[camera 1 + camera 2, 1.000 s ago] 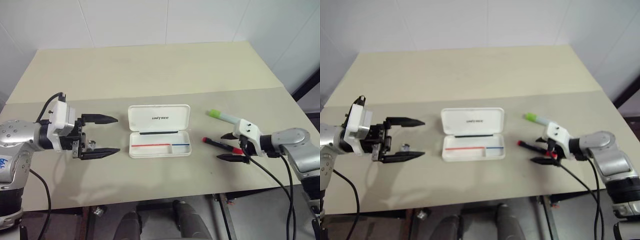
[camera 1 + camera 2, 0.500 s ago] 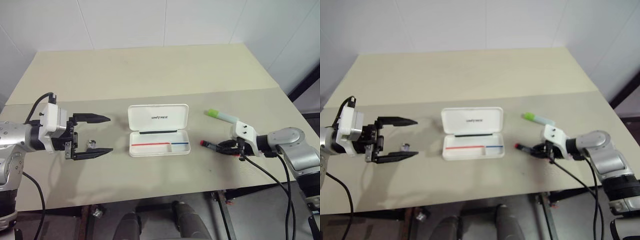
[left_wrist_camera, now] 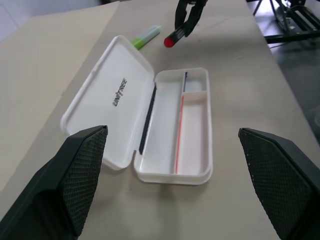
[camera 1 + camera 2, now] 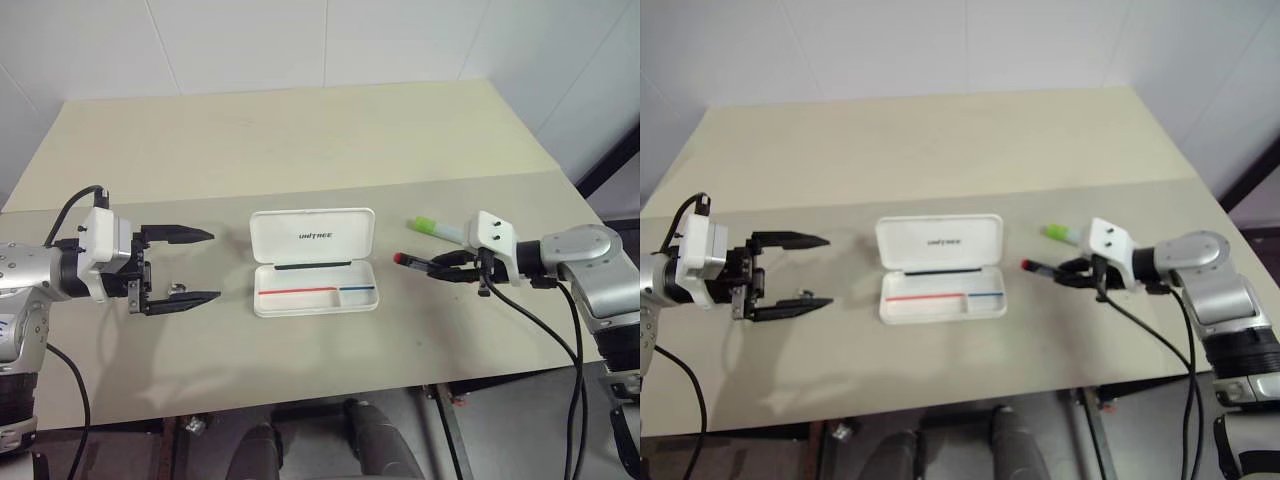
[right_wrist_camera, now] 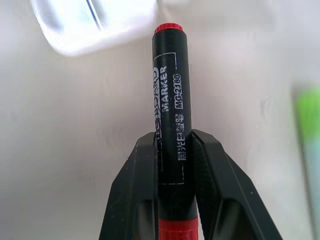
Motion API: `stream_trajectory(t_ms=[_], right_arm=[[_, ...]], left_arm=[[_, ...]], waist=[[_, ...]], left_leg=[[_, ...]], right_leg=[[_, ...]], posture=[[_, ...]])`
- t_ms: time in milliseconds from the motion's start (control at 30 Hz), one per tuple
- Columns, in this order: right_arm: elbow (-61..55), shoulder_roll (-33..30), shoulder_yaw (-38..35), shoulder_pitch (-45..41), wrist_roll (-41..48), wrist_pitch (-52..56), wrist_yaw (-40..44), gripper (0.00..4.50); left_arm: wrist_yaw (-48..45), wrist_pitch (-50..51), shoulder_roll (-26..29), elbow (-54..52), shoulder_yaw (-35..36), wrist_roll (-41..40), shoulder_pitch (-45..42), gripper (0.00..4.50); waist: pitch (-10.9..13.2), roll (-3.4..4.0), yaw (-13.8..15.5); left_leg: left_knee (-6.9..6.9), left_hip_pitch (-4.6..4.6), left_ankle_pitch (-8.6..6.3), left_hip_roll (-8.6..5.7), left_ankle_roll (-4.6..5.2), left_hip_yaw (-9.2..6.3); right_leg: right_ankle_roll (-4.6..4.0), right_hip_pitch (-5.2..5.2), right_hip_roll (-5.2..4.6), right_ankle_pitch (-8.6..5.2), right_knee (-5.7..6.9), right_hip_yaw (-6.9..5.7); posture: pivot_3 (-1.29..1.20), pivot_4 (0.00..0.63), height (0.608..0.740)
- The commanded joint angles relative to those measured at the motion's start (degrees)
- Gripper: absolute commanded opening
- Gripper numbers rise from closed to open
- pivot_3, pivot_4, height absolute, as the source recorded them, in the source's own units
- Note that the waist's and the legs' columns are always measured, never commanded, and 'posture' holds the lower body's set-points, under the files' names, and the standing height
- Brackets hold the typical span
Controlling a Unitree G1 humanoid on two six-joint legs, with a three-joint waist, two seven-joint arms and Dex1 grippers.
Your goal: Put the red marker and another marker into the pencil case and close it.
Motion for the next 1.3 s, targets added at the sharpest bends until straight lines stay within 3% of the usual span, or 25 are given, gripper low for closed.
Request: stream_trajectory(t_ms=[33, 300, 567, 900, 1300], right_arm=[[-8.95, 2.18, 0.14, -2.57, 3.57, 4.5, 0.55, 0.58], [-14.93, 11.39, 8.52, -8.16, 1.18, 9.33, -1.53, 0.58], [-3.56, 20.81, 15.28, -15.38, -5.73, 1.43, -2.91, 0.58], [6.97, 25.83, 16.62, -20.01, -10.72, -6.2, -3.36, 0.58], [5.49, 27.88, 13.76, -20.03, -8.08, -4.45, -2.15, 4.49]], left_arm=[[-0.22, -1.65, 0.93, 0.92, 1.2, 0.71, -0.03, 4.5], [-0.19, -2.96, 1.72, 1.65, 2.23, 1.64, 1.93, 4.5], [0.03, -3.22, 2.44, 0.82, 3.41, 1.71, 4.52, 4.5], [1.95, -1.79, 2.09, -2.76, 4.78, 1.06, 7.48, 4.5], [2.98, -0.99, 1.97, -3.7, 4.03, 0.99, 6.48, 4.5]], waist=[[0.01, 0.02, -0.06], [0.04, 0.05, -0.04], [0.04, 0.05, -0.06], [0.05, 0.07, -0.1], [0.06, 0.08, -0.16]], left_leg=[[-0.02, 0.0, -0.03, 0.01, 0.0, 0.0], [0.05, -0.01, -0.07, 0.01, -0.03, -0.01], [0.02, -0.05, -0.09, 0.03, -0.05, -0.04], [-0.06, -0.07, -0.11, 0.12, -0.1, -0.22], [-0.04, -0.04, -0.11, 0.13, -0.1, -0.33]], right_leg=[[-0.02, -0.04, 0.0, -0.05, 0.05, 0.0], [-0.08, -0.04, -0.01, -0.1, 0.08, -0.03], [-0.11, -0.08, -0.03, -0.12, 0.09, -0.12], [-0.29, -0.13, -0.03, -0.22, 0.21, -0.39], [-0.36, -0.13, -0.01, -0.26, 0.36, -0.52]], posture=[[0.0, 0.15, 0.74], [0.0, 0.15, 0.74], [0.0, 0.15, 0.74], [0.0, 0.15, 0.74], [0.0, 0.15, 0.74]])
